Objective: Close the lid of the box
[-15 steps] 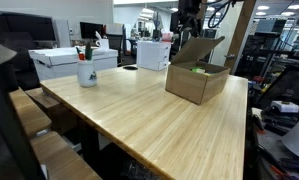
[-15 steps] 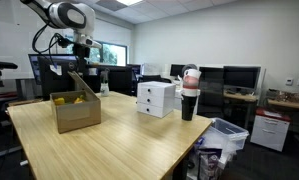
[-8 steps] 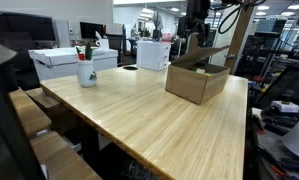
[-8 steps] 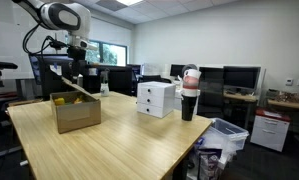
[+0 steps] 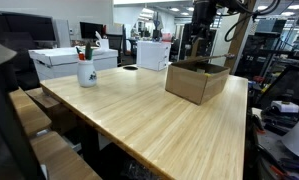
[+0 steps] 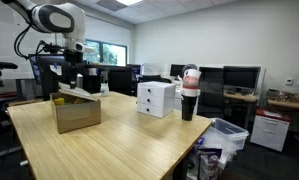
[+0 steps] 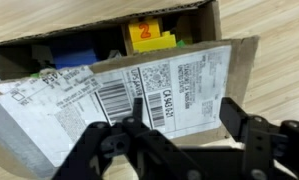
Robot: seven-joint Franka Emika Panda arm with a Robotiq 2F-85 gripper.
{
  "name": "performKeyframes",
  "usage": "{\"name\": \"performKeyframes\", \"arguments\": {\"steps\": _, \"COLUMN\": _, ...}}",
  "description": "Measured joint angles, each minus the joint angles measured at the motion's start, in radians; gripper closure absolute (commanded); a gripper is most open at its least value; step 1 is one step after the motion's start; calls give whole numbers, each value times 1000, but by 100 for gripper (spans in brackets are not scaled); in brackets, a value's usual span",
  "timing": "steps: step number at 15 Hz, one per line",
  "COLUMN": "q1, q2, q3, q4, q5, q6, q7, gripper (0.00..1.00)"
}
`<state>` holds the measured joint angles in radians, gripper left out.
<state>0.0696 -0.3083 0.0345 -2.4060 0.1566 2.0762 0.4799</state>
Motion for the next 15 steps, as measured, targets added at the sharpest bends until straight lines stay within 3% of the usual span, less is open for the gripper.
{"name": "performKeyframes", "arguments": {"steps": 8, "q1": -18, "q2": -78, "q3": 0, "q4": -96, "q5": 0, "q6": 34, "q7": -1, "gripper": 93}}
{"name": "performKeyframes", "arguments": {"steps": 12, "q1": -17, "q2": -108, "q3": 0, "q4": -138, "q5": 0, "q6": 35, "q7": -38, "gripper": 98}}
{"name": "performKeyframes", "arguments": {"steps": 15, "q1": -15, "q2": -121, "q3": -3, "q4": -173, "q5": 0, "q6": 35, "q7": -199, "gripper": 97}}
